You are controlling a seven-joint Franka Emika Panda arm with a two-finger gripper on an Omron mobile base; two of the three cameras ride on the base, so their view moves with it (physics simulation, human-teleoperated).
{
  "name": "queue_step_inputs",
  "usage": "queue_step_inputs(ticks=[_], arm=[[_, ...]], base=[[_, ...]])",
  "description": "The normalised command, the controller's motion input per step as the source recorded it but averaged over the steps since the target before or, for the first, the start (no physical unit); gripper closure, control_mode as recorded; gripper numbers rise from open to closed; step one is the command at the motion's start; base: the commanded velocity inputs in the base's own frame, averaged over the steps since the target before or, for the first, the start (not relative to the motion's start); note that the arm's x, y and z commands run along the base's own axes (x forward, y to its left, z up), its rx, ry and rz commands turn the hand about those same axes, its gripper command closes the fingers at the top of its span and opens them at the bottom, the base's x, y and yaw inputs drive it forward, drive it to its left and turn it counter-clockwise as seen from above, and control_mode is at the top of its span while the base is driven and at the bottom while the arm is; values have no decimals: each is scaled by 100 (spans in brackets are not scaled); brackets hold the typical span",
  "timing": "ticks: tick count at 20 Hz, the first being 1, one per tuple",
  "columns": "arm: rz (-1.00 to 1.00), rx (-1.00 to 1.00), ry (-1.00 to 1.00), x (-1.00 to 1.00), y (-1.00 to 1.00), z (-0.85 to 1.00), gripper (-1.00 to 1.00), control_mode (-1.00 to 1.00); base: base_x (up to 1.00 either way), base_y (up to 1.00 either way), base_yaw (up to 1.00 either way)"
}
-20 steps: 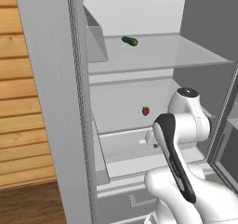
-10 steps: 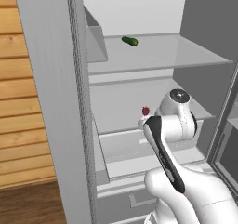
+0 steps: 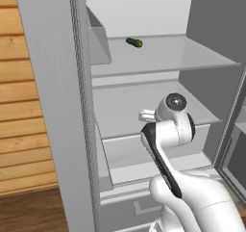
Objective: Take the strawberry from the fridge and place it on top of the pancake, located on the dining counter.
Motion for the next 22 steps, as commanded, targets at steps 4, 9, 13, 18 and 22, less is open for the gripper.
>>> queue_step_inputs(ticks=[4, 9, 13, 18, 22], arm=[[0, 0, -2, 52, 0, 18, -100, -100], [0, 0, 0, 59, 0, 0, -100, -100], [-4, 0, 6, 40, 16, -9, -100, -100], [-2, 0, 18, 51, 2, -25, -100, -100], [0, 0, 10, 63, -9, -22, -100, -100]], base=[[0, 0, 0], [0, 0, 0], [0, 0, 0], [0, 0, 0], [0, 0, 0]])
